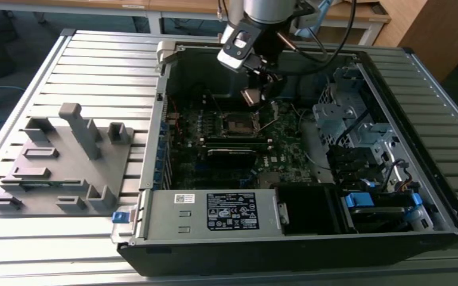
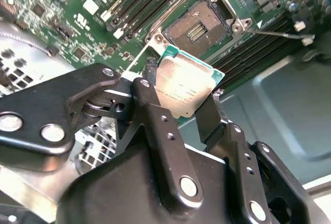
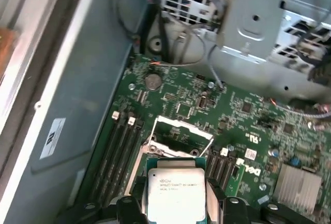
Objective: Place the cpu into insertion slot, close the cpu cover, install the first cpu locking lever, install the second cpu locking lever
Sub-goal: 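Place the cpu into insertion slot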
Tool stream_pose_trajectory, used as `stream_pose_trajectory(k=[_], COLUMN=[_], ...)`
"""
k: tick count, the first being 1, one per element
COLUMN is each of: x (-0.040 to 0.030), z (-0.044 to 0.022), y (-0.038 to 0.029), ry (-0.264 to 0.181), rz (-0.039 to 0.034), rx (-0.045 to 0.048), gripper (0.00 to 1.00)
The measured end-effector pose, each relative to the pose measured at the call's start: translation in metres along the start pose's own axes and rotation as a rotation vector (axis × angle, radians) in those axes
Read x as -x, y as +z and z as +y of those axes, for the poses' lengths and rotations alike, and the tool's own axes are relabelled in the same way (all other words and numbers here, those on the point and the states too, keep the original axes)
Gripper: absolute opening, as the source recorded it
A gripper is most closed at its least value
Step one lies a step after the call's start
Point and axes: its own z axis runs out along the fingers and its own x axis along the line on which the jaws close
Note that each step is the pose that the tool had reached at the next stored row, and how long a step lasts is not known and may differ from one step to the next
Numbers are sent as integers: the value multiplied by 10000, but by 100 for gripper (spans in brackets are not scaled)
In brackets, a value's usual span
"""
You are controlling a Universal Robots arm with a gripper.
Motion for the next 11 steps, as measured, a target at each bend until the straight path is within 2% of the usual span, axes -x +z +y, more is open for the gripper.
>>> stream_pose_trajectory(k=[6, 11], x=[0, 0], z=[-1, -1], y=[7, 8], ry=[1038, 1067], rz=[-92, -95], rx=[7, 8], gripper=[54, 54])
